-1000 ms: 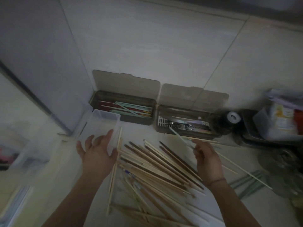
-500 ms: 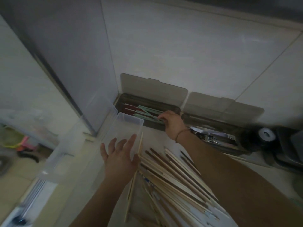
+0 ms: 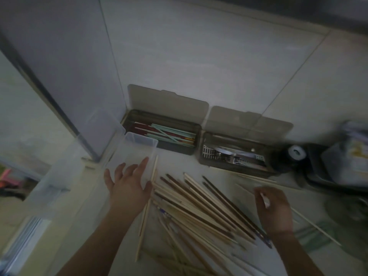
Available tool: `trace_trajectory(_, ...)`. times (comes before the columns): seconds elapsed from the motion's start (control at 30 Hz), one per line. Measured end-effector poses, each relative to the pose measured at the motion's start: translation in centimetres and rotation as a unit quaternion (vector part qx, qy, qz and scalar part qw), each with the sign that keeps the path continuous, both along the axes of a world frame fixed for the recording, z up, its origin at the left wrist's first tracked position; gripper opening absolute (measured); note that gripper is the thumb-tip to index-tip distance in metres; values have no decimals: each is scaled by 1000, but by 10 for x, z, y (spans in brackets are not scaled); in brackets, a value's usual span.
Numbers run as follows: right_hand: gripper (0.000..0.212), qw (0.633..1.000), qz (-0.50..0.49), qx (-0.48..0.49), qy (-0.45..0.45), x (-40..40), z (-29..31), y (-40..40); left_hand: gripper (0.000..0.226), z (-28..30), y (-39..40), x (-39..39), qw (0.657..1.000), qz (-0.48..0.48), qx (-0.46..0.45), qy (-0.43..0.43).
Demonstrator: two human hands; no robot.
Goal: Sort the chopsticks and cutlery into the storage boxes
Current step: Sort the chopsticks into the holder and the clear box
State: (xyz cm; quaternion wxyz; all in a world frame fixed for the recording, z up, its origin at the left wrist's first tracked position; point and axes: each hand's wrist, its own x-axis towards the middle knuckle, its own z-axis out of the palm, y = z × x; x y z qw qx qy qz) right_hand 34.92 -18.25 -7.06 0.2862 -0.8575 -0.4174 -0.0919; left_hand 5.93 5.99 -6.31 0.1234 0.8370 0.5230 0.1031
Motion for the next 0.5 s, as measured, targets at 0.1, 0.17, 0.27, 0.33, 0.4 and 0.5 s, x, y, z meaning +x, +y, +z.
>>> trace_trajectory(0.1,43,992,-28,-123,-5,-10,-17,-53,71,-1,0,1,1000,5,5,-3)
trace_trajectory(0.17,48,983,-46,-175,-5,-19,-25,-70,70,-2,0,1,1000,8,6,-4)
trace_trajectory(0.27,32,982,-102,-161,-8,-35,-28,-75,69,-1,0,0,1000,10,7,-1)
trace_trajectory(0.33,18,978,-144,-154,0,-46,-25,-69,69,-1,0,-1,1000,9,6,0)
trace_trajectory(0.4,16,973,-163,-163,2,-52,-23,-63,69,-1,0,-1,1000,8,7,1)
trace_trajectory(0.5,14,969,-174,-176,-4,-56,-25,-59,68,-1,0,-1,1000,8,5,-3)
